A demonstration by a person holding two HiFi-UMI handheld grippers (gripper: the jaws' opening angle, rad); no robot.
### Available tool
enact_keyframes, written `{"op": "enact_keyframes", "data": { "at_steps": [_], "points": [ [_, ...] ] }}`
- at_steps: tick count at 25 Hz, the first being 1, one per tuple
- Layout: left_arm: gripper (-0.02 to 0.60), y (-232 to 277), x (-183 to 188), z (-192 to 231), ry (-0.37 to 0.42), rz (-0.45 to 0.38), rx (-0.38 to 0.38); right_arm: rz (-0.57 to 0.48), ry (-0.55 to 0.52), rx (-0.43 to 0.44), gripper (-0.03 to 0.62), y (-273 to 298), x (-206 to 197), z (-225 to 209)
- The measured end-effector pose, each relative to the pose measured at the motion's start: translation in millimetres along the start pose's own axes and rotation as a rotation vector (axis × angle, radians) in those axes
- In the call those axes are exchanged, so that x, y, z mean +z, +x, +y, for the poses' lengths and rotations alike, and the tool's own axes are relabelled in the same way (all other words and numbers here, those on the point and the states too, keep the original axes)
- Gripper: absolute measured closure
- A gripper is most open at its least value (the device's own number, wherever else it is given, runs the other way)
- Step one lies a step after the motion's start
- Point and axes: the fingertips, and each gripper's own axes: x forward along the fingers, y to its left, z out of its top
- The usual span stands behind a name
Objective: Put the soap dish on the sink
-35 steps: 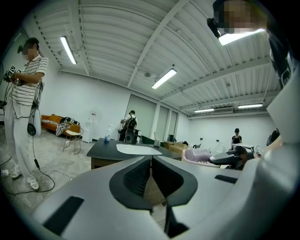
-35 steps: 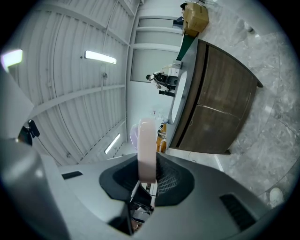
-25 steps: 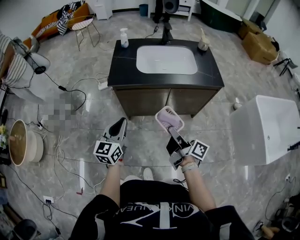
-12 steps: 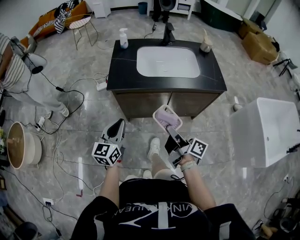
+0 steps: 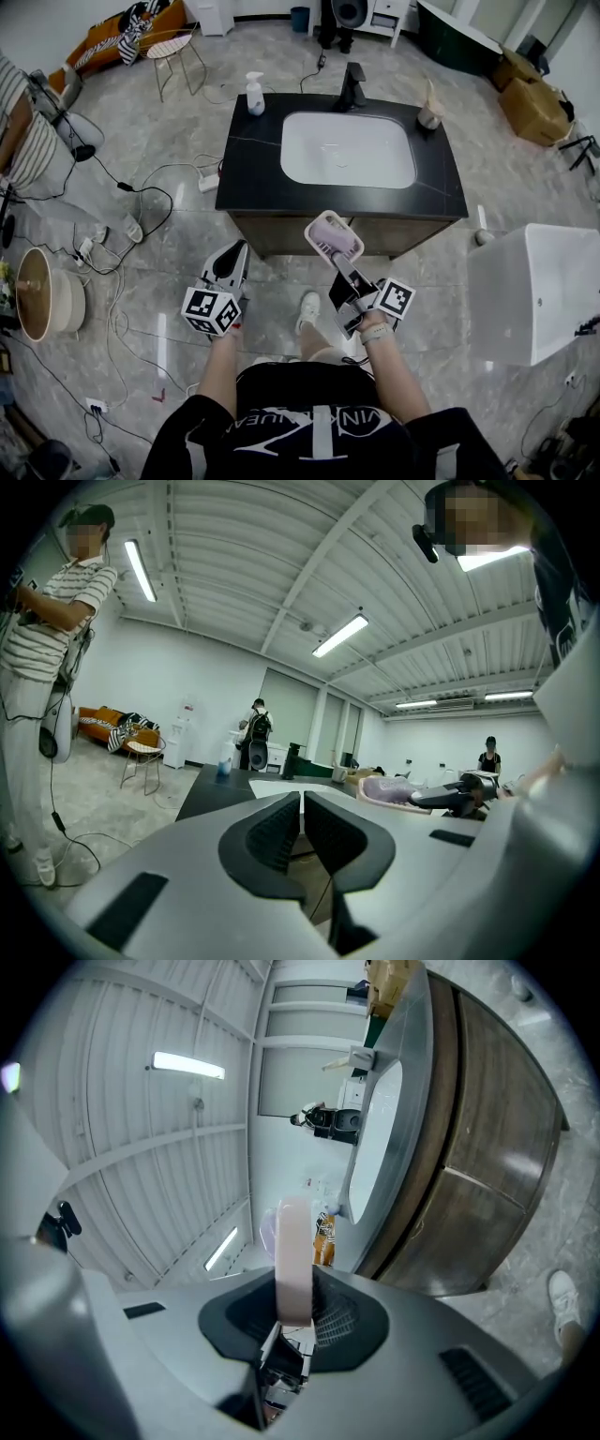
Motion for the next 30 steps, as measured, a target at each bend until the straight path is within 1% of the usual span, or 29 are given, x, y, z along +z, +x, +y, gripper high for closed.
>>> {"op": "enact_keyframes", "data": {
  "at_steps": [3, 10, 15, 22, 26, 30],
  "points": [
    [0.552, 27, 5, 8, 0.001, 0.01, -0.002, 0.004, 0.003, 0.013, 0.518, 20, 19, -2],
    [0.554, 90, 13, 15, -0.004, 0.025, -0.021, 0.019, 0.0, -0.03, 0.517, 50, 65, -23],
    [0.553, 129, 15, 28, -0.009, 0.038, -0.016, 0.022, 0.015, -0.034, 0.518, 77, 94, -37],
    [0.552, 172, 21, 41, -0.011, 0.041, -0.01, 0.045, 0.015, -0.028, 0.518, 111, 122, -48],
    [0.552, 194, 21, 45, -0.014, 0.046, -0.012, 0.055, 0.012, -0.049, 0.519, 124, 138, -57],
    [0.553, 211, 21, 48, -0.012, 0.045, -0.014, 0.059, 0.039, -0.078, 0.517, 132, 147, -66]
  ]
}}
